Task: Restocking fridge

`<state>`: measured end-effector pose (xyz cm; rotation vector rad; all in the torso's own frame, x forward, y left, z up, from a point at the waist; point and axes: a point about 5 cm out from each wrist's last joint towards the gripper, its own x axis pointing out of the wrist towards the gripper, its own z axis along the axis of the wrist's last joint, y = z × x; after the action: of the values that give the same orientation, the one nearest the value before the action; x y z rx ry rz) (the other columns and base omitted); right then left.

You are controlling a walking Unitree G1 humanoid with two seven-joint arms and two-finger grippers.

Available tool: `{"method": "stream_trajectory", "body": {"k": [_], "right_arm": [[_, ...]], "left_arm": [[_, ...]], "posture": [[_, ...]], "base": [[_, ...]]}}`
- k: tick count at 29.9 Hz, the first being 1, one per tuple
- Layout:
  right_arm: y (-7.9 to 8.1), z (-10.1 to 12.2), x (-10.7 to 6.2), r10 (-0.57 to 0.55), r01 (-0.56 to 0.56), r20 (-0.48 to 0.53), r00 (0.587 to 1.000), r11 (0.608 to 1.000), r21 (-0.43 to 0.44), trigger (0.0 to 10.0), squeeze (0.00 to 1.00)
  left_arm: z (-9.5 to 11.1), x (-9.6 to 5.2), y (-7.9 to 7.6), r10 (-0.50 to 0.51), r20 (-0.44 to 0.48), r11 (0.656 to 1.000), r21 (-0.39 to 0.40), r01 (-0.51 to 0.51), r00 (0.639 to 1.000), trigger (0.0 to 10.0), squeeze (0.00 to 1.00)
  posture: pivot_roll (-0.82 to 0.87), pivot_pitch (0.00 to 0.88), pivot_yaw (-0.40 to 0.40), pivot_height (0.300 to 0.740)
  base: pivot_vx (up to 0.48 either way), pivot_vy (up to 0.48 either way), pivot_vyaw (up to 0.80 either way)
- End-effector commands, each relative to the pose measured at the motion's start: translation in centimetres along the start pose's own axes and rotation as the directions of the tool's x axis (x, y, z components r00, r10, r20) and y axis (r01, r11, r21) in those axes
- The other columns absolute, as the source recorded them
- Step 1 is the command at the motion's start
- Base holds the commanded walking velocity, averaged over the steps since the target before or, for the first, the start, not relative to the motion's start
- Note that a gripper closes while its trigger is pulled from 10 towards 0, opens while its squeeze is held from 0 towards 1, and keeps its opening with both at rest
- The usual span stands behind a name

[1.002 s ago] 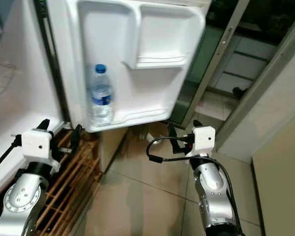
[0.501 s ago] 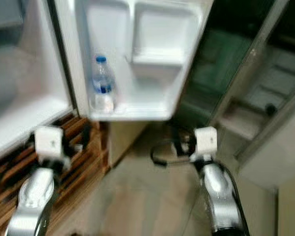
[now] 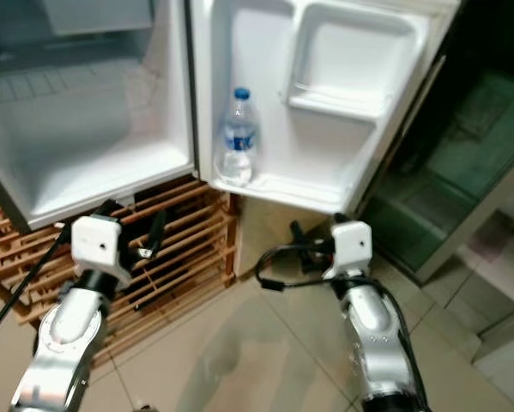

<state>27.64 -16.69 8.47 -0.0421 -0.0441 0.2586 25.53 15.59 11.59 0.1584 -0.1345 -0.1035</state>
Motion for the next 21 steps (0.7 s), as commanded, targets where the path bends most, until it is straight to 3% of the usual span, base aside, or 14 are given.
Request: {"method": "stream_trajectory", "body": {"k": [1,3,10,16,18,20,21], "right_arm": [[-1.0,0.3,-0.1,-0.012,0.012,-0.001,1.0,1.0,-0.026,10.0,0.0],[-1.0,0.1,-0.1,-0.012,0.012,-0.004,1.0,1.0,-0.027,10.0,0.0],[-0.7,-0.7,-0.6,0.014,-0.014,-0.042,0.999,1.0,-0.014,10.0,0.0],[-1.3,-3.2,-2.0,0.027,-0.026,-0.173,0.985,1.0,0.009,10.0,0.0],[-3.0,-5.1,-3.4,-0.073,0.056,-0.307,0.949,0.996,-0.063,10.0,0.0],[-3.7,-5.7,-3.8,-0.116,0.09,-0.349,0.93,0.992,-0.09,10.0,0.0],[-5.4,-7.1,-5.0,-0.223,0.195,-0.448,0.866,0.975,-0.107,10.0,0.0]], "left_arm": [[0.2,0.2,-1.1,-0.029,0.015,0.999,-0.028,0.029,0.999,10.0,0.0],[0.1,0.2,-1.1,-0.019,0.013,0.999,-0.05,0.02,1.0,10.0,0.0],[0.0,0.4,-0.8,-0.022,0.008,0.999,-0.04,0.023,1.0,10.0,0.0],[-0.6,0.4,-0.3,-0.018,-0.024,0.999,-0.04,0.017,1.0,10.0,0.0],[-0.7,0.5,-0.1,-0.015,-0.032,0.999,-0.033,0.014,0.999,10.0,0.0],[-0.8,0.5,-0.1,-0.015,-0.034,0.999,-0.032,0.014,0.999,10.0,0.0],[-1.1,0.5,-0.1,-0.015,-0.047,1.0,-0.026,0.014,0.999,10.0,0.0]], "posture": [[-0.04,0.0,-0.104,0.74],[-0.04,0.0,-0.105,0.74],[-0.04,0.0,-0.094,0.74],[-0.04,0.0,-0.082,0.74],[-0.04,0.0,-0.082,0.74],[-0.04,0.0,-0.084,0.74],[-0.04,0.0,-0.084,0.74]], "base": [[0.0,-0.446,0.67],[0.161,-0.381,0.66],[0.0,0.0,0.0],[0.0,0.0,0.0],[0.0,0.0,0.0],[0.0,0.0,0.0],[0.0,0.0,0.0]]}}
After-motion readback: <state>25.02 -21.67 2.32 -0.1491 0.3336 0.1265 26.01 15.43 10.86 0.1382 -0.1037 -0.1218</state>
